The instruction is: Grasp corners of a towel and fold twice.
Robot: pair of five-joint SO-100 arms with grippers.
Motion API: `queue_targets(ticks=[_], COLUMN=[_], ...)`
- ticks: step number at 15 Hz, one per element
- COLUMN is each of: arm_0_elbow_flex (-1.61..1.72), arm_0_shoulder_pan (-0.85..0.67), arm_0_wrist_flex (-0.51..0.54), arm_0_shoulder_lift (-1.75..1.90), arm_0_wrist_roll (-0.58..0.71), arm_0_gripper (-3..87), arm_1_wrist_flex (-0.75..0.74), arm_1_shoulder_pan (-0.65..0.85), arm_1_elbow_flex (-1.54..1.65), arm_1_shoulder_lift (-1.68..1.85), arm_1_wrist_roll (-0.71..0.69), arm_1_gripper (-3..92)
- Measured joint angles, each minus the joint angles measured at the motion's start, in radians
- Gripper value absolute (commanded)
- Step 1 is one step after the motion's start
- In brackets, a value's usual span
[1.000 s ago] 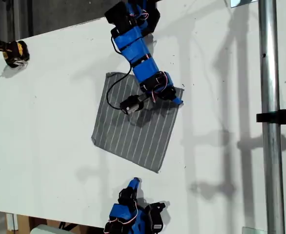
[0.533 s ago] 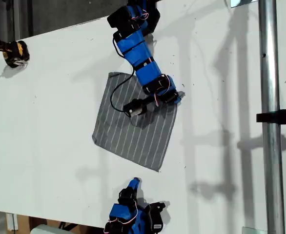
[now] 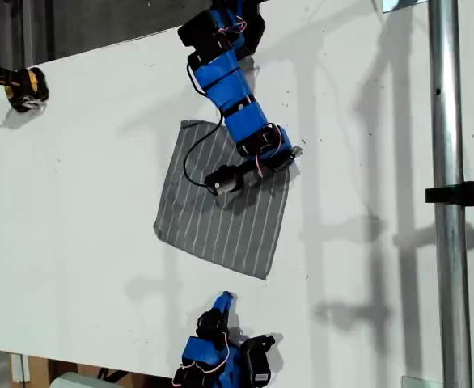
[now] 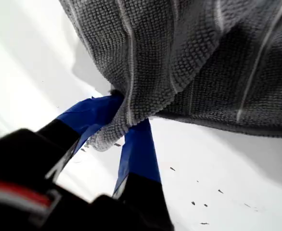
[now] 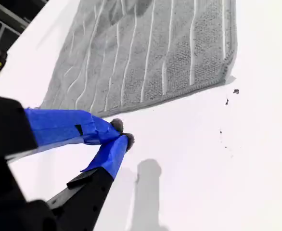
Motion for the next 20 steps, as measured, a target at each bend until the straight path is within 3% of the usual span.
queue_targets(ticks=[5, 12, 17, 20], arm_0_elbow_flex=[-0.379, -1.051, -1.273, -1.301], arm_0_shoulder_pan=[0.080, 0.202, 0.327, 0.351], arm_0_wrist_flex=[-0.023, 0.041, 0.083, 0.086], arm_0_shoulder_lift=[-0.430, -1.247, -1.491, -1.543], arm_0_wrist_roll=[-0.011, 0.262, 0.508, 0.583], arm_0_gripper=[-1.6, -1.6, -1.3, 15.9], arm_1_wrist_flex=[-0.011, -0.011, -0.011, -0.011], arm_1_shoulder_pan=[0.002, 0.002, 0.005, 0.005], arm_1_elbow_flex=[-0.008, -0.009, -0.012, -0.012], arm_1_shoulder_lift=[-0.003, -0.003, -0.005, -0.005], arm_1_wrist_roll=[-0.023, -0.034, -0.038, -0.041], arm_1_gripper=[-0.1, -0.1, -0.1, -0.1])
